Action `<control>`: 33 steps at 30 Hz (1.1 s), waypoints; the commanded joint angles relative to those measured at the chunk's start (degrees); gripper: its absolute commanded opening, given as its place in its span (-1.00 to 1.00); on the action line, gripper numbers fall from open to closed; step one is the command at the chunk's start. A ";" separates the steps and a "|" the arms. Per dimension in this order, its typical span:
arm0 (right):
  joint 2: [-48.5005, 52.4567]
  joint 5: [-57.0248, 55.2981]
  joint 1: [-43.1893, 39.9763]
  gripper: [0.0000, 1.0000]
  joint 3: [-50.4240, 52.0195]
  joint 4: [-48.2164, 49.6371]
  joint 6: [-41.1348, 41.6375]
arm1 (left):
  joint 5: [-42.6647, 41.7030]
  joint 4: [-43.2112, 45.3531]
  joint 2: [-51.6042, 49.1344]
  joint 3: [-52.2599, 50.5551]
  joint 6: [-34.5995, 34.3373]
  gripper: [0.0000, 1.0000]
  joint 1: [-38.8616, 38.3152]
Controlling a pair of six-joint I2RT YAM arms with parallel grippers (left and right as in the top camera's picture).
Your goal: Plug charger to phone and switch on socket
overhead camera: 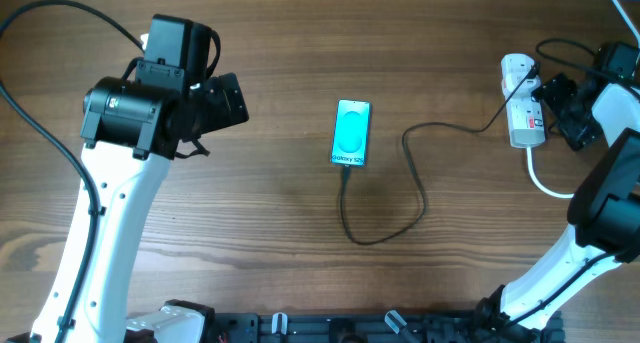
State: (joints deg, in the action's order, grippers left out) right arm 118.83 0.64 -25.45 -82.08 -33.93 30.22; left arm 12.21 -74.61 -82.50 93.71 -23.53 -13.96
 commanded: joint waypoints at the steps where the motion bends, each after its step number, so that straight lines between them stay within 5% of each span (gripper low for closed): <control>1: 1.01 3.32 0.09 0.99 0.85 0.02 0.07 | 1.14 0.00 -0.17 -0.02 -0.96 1.00 -0.02; 33: 3.37 7.91 0.98 0.99 0.96 -2.51 -3.02 | 1.14 0.00 -0.17 -0.02 -0.94 1.00 -0.02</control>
State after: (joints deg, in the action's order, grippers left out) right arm 119.07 4.95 -25.69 -82.08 -34.68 29.32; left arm 12.21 -74.61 -82.50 93.71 -23.53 -13.96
